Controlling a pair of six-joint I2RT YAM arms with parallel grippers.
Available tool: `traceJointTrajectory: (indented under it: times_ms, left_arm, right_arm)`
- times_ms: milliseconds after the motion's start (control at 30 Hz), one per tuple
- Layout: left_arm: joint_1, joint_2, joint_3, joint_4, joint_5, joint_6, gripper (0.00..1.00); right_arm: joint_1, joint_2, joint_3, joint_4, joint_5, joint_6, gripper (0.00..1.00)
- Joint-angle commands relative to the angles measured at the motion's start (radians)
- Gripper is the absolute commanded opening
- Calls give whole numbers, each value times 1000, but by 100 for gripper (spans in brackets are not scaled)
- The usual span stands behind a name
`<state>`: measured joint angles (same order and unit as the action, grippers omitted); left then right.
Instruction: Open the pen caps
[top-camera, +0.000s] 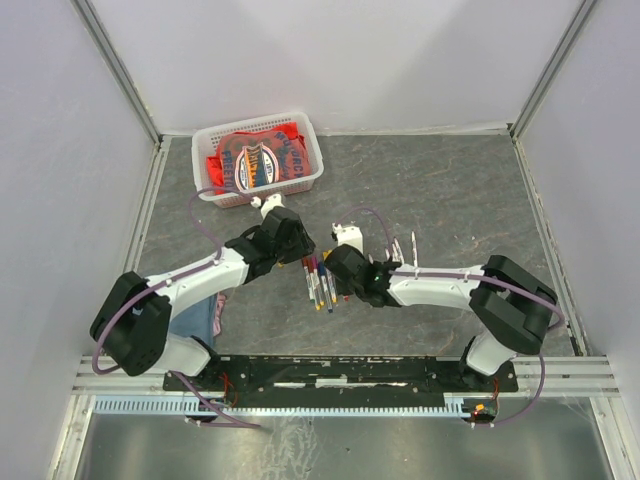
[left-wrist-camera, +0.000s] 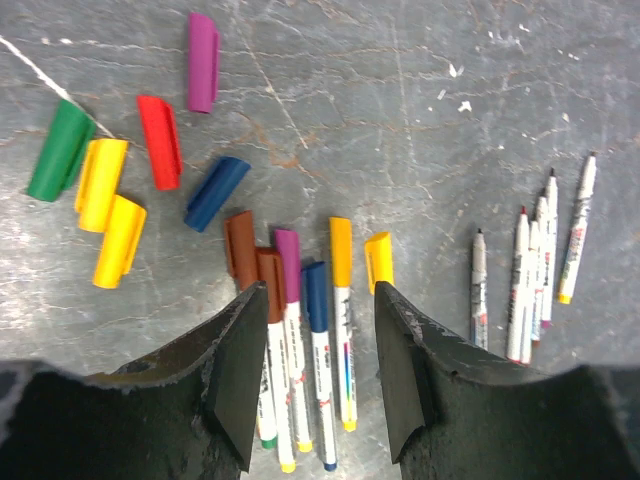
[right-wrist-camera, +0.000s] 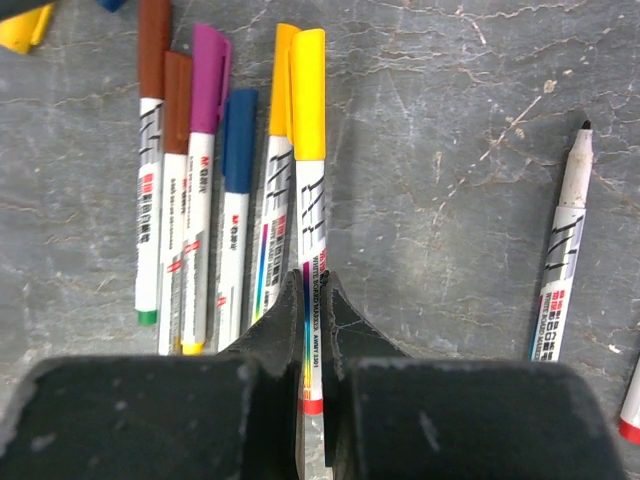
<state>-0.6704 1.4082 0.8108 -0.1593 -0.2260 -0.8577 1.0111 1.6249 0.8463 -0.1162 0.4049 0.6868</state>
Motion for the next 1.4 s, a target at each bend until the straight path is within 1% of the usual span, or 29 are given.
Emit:
traceJointTrajectory:
  times_ms: [0,333,467,800,1000,1200,1300,1367]
  left_arm:
    - [12,-29,4,75,82,-61,53]
    - [14,3,-1,128,175,-102,54]
    - [14,8,-9,139,186,-111,54]
    - [17,-5,-68,228,224,-162,53]
    - [21,-24,-92,267,240,-190,53]
    - [26,-39,-114,297,257,-207,48]
    - [28,-55,-131,315,260,-216,42]
    - [33,-67,-136,315,258,-216,41]
  right_arm:
    - [32,-70,-18,53,15,10,1]
    - [66,-156,-25,49,33,11,1]
    - [70,-198,-35,54,32,18,1]
    - [72,-264,-74,124,-41,48,1]
    - [72,-272,-74,154,-78,55,1]
    - [71,-271,-76,168,-102,59,1]
    - [72,-267,-76,175,-106,60,1]
    - [72,-263,-76,177,-108,60,1]
